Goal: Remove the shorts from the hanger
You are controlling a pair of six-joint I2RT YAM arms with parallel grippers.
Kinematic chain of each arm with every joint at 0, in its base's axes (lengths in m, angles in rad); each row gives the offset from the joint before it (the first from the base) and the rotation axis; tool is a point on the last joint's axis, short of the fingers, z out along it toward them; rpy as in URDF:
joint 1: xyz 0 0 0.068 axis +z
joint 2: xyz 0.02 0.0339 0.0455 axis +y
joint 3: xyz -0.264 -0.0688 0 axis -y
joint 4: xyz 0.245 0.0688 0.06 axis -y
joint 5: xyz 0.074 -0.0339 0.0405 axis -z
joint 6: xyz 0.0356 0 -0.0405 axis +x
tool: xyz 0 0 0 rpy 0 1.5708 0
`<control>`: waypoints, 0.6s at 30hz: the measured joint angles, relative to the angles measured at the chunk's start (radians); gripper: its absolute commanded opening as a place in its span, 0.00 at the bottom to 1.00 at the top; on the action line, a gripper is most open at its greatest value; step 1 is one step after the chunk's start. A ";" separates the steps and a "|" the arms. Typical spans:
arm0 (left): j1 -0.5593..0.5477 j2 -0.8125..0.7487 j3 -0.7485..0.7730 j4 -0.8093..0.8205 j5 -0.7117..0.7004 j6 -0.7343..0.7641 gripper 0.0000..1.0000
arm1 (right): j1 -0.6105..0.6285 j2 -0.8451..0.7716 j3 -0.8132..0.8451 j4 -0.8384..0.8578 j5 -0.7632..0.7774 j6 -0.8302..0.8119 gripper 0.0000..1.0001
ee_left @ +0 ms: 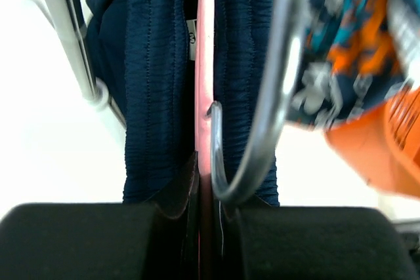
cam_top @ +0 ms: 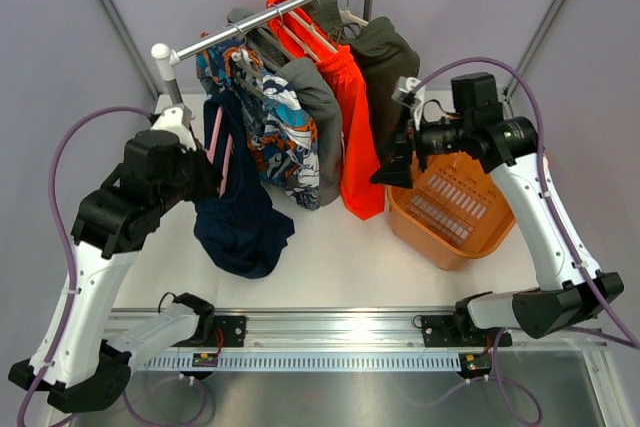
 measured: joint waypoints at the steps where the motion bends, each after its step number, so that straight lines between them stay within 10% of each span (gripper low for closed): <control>1: 0.000 -0.019 -0.025 -0.005 0.011 0.004 0.00 | 0.045 0.008 0.013 -0.003 0.022 0.004 0.94; 18: 0.000 -0.371 -0.422 0.000 0.398 -0.050 0.00 | 0.774 0.278 0.335 0.189 0.812 0.495 0.86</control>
